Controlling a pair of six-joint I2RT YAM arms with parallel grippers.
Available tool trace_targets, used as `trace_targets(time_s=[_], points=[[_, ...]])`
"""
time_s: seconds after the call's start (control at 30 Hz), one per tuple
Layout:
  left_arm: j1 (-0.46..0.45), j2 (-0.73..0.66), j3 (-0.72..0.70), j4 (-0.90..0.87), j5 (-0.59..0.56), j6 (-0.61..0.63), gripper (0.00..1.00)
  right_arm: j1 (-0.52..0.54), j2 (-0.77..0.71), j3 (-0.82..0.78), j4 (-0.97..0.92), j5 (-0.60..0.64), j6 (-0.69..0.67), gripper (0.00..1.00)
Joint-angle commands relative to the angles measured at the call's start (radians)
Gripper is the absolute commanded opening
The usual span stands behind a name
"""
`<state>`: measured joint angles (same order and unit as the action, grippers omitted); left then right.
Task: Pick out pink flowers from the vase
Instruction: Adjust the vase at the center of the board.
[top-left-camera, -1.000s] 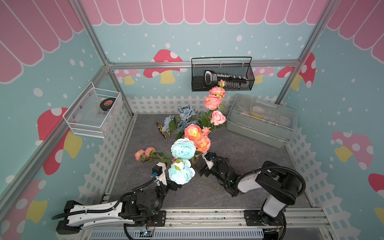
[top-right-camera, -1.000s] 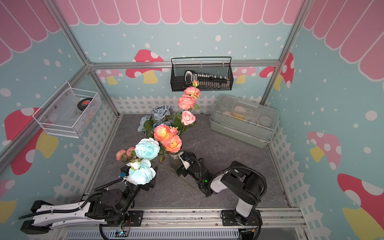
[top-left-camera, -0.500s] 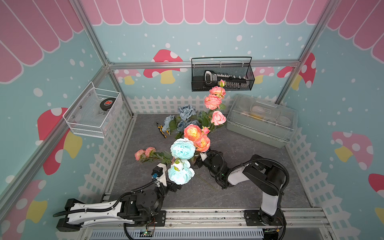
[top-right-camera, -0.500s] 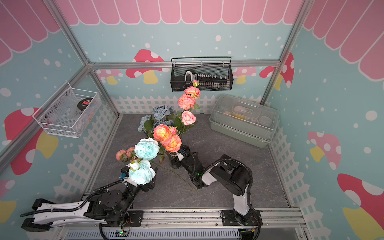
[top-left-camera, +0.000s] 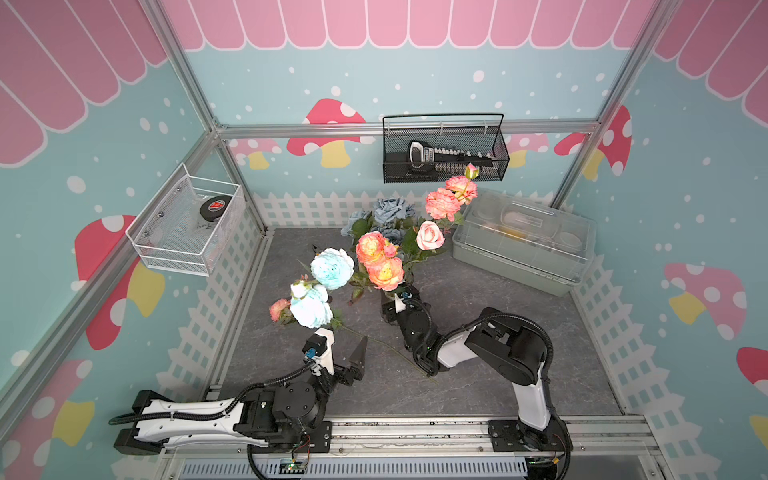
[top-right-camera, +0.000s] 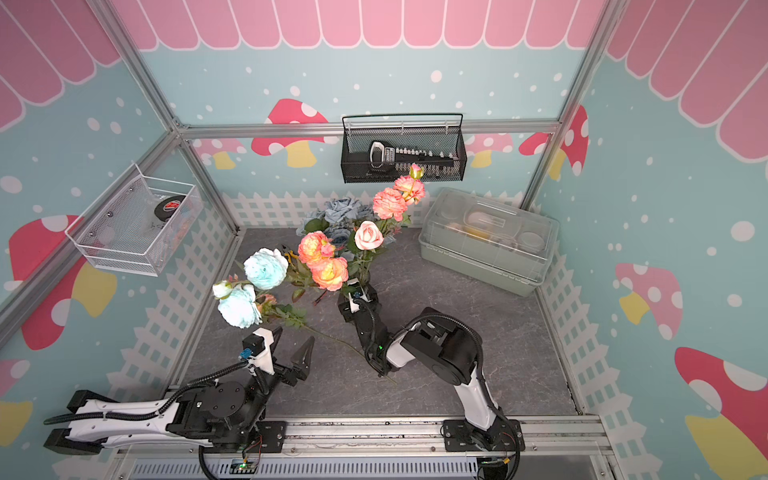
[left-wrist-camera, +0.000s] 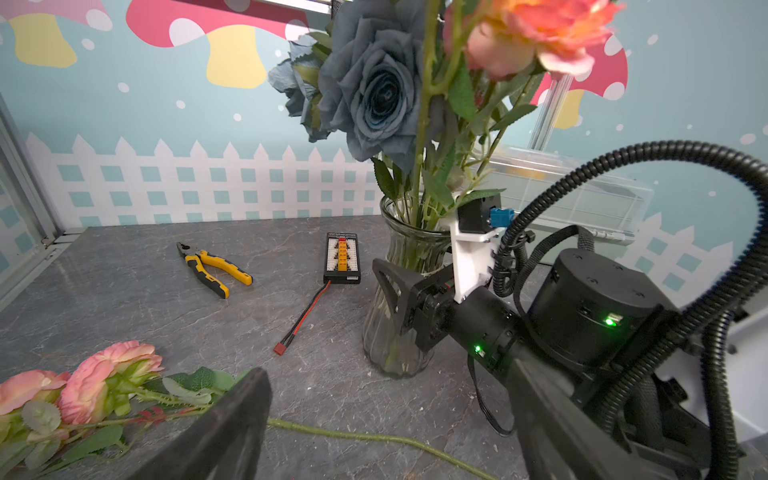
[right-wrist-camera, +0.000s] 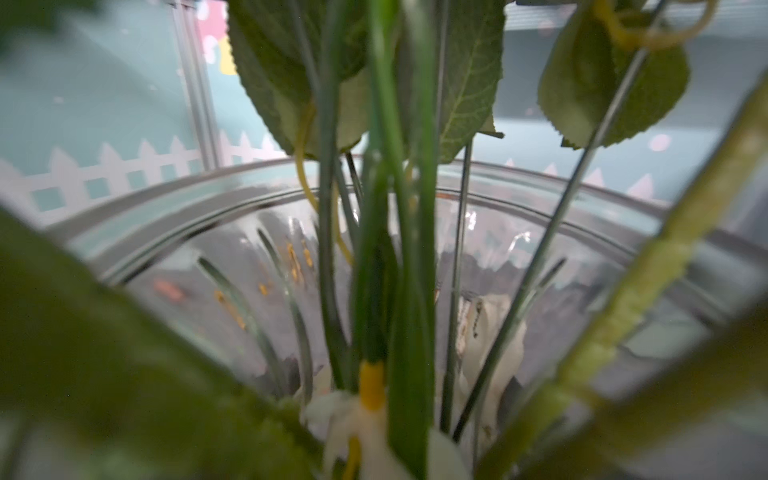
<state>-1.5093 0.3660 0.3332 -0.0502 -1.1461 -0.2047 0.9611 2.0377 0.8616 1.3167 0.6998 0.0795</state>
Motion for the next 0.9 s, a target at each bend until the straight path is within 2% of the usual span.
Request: trace_targets(time_s=[0.0,0.13,0.23,0.3,0.43,0.53,0.67,0.87], points=[[-0.017,0.008,0.03,-0.021,-0.044,-0.003,0.89,-0.005,0.029,0.074,-0.059,0.273,-0.09,0.7],[-0.02,0.024,0.032,-0.019,-0.05,-0.009,0.89,-0.004,0.078,0.157,-0.063,0.412,-0.149,0.73],[-0.023,0.04,0.036,-0.02,-0.05,-0.015,0.89,-0.004,0.1,0.194,-0.066,0.446,-0.176,0.74],[-0.026,0.047,0.038,-0.019,-0.053,-0.018,0.89,-0.004,0.098,0.203,-0.092,0.449,-0.164,0.74],[-0.032,0.053,0.04,-0.02,-0.058,-0.02,0.89,-0.012,0.066,0.19,-0.209,0.433,-0.054,0.73],[-0.034,0.053,0.038,-0.016,-0.06,-0.019,0.89,-0.014,0.055,0.216,-0.316,0.449,-0.031,0.85],[-0.035,0.054,0.035,-0.01,-0.06,-0.017,0.89,-0.014,0.037,0.209,-0.345,0.413,-0.028,0.98],[-0.035,0.059,0.031,0.03,-0.058,0.016,0.89,-0.012,-0.069,0.176,-0.574,0.309,0.104,0.99]])
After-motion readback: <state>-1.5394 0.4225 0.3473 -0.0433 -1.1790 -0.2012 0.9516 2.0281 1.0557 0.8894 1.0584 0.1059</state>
